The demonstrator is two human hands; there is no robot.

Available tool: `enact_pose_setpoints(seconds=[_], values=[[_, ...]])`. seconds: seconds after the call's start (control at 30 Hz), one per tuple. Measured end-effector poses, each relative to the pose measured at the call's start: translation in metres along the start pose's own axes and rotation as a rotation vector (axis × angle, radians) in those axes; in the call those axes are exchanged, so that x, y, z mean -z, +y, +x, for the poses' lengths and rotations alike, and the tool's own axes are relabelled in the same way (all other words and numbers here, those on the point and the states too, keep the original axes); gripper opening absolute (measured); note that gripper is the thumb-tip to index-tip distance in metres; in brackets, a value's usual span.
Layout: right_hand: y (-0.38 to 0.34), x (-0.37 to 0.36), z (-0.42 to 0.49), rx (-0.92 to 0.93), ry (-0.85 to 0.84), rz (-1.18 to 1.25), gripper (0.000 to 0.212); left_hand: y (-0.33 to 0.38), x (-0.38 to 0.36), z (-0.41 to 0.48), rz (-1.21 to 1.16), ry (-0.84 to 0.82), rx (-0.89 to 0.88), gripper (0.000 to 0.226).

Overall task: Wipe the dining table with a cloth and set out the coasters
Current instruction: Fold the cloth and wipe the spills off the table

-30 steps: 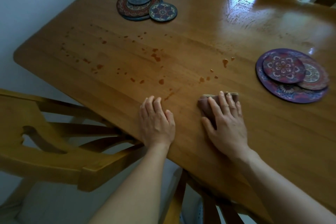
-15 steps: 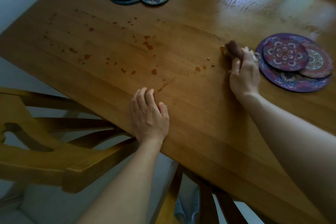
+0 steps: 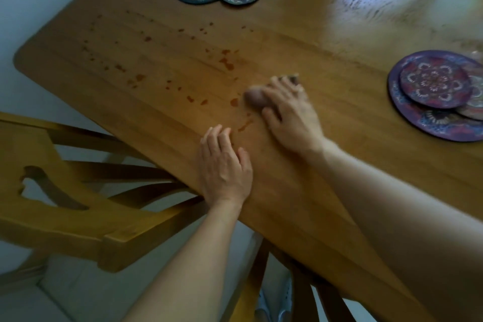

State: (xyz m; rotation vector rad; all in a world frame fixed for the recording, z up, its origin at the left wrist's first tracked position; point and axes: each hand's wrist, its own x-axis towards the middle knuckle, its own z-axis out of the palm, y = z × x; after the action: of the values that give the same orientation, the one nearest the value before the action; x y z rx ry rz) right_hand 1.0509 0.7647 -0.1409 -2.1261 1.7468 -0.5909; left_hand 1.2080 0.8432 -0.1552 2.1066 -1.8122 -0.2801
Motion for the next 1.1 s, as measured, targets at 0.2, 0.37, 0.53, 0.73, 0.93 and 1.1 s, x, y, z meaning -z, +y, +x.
enact_pose_setpoints(seconds=[0.2, 0.37, 0.53, 0.73, 0.93, 1.1], values=[[0.018, 0.019, -0.067, 0.307, -0.214, 0.142, 0.047, 0.001, 0.003, -0.001, -0.162, 0.066, 0.031, 0.045], [0.070, 0.047, -0.057, 0.138, -0.071, 0.150, 0.048, -0.001, 0.000, -0.001, -0.175, 0.077, 0.047, 0.044], [0.067, 0.038, 0.005, -0.165, 0.106, 0.068, 0.044, -0.001, -0.002, -0.001, -0.171, 0.073, 0.050, 0.045], [0.005, -0.001, 0.028, -0.063, 0.031, 0.027, 0.044, 0.000, 0.000, 0.001, -0.223, 0.084, 0.047, 0.047], [-0.038, -0.015, -0.044, 0.367, -0.209, 0.068, 0.043, 0.002, 0.005, -0.001, -0.300, 0.184, 0.070, 0.061], [-0.013, 0.003, -0.081, 0.495, -0.330, 0.067, 0.045, 0.001, 0.007, -0.003, -0.321, 0.125, 0.073, 0.062]])
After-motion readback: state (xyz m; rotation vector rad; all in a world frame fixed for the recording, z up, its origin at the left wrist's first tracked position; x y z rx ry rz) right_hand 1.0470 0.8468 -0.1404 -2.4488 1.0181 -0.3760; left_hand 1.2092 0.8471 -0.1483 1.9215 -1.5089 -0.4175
